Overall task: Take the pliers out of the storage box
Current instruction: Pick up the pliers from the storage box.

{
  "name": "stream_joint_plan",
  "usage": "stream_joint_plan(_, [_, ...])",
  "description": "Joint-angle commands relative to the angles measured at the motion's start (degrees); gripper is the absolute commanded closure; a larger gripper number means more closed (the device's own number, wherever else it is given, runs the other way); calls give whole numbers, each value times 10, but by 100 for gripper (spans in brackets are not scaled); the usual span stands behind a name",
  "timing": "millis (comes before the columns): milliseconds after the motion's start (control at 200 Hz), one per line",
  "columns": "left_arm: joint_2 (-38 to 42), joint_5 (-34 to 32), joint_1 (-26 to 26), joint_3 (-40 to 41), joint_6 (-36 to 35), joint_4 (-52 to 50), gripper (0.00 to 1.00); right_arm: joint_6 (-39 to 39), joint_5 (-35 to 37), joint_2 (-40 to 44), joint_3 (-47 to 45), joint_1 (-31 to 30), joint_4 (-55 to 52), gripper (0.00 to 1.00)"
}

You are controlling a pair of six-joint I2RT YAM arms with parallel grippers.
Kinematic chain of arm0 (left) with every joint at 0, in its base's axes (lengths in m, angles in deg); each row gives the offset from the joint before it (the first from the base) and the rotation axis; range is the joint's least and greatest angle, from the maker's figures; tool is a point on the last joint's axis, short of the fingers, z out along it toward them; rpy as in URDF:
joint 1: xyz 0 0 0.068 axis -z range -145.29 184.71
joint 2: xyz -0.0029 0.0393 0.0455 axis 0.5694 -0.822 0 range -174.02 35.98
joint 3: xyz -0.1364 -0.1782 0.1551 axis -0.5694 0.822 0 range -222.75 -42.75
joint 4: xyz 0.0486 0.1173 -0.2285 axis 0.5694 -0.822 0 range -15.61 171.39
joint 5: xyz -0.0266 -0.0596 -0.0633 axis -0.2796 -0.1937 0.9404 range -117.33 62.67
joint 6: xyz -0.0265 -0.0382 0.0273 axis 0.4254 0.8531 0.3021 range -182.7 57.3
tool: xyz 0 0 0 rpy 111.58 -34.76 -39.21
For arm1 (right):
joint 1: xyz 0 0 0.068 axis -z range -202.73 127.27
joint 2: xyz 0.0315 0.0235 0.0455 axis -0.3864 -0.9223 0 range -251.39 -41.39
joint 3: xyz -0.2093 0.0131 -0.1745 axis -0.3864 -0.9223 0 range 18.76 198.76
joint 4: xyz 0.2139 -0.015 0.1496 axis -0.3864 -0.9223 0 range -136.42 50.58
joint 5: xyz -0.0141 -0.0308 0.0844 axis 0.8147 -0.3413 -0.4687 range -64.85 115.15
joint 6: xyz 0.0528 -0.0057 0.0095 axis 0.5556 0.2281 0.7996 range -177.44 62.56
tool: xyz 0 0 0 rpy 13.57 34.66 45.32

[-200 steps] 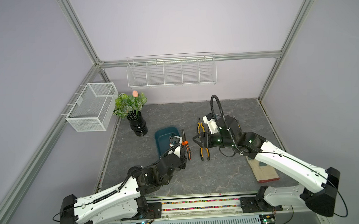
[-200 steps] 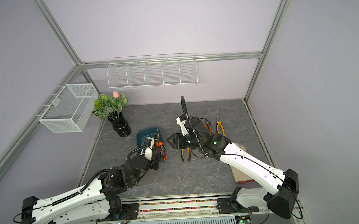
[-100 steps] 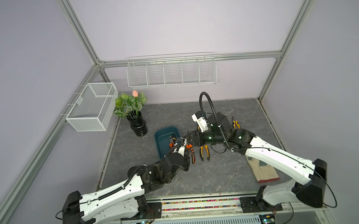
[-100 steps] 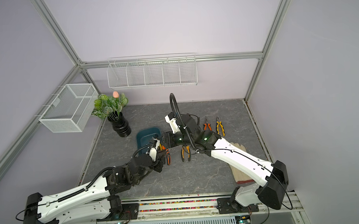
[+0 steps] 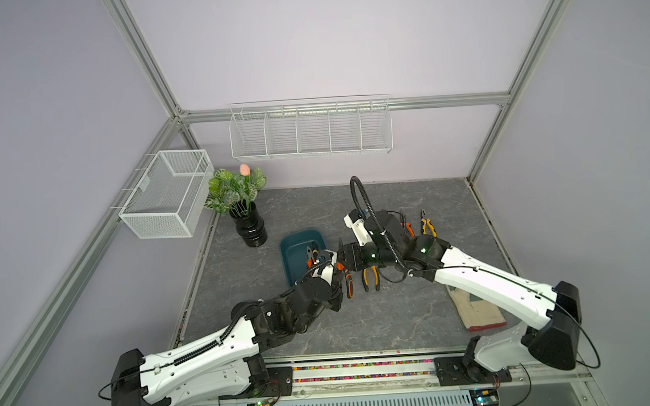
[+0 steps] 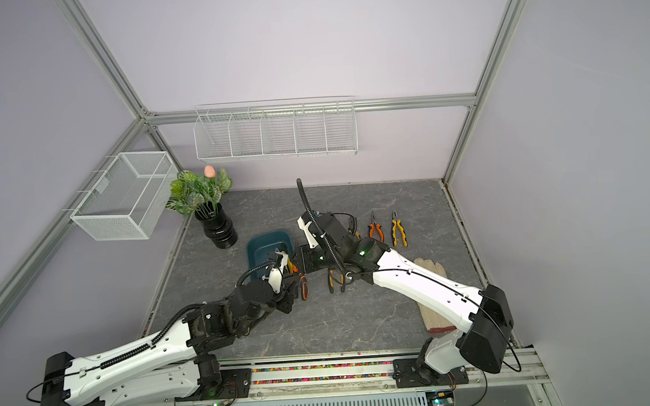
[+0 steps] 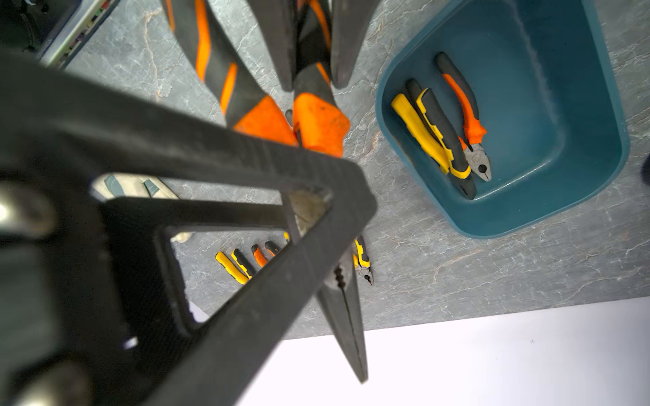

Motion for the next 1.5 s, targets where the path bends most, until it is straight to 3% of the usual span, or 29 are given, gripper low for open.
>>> stream_joint_plan(0, [10,1,1,-11,3,26,100,9,-9,-9,-15,-2,21,70])
stream_joint_plan(175, [11,5,2,-10,4,30,100,13,-29,-4,-26,-3,51,93])
stream_joint_plan(450, [10,3,2,-10,6,27,100,-7,-12,24,-25,-1,50,94])
stream_joint_plan(815, [-6,-5,1,-9,12,27,65,-28,6,41,14,25,3,93])
stream_joint_plan(995, [-10,-6,1,-9,12,25,55,-29,-2,46,28,42,-4,94])
stream_joint_plan(1494, [-23,4,-4,-9,14,30,53,-2,-47,35,24,57,29,93])
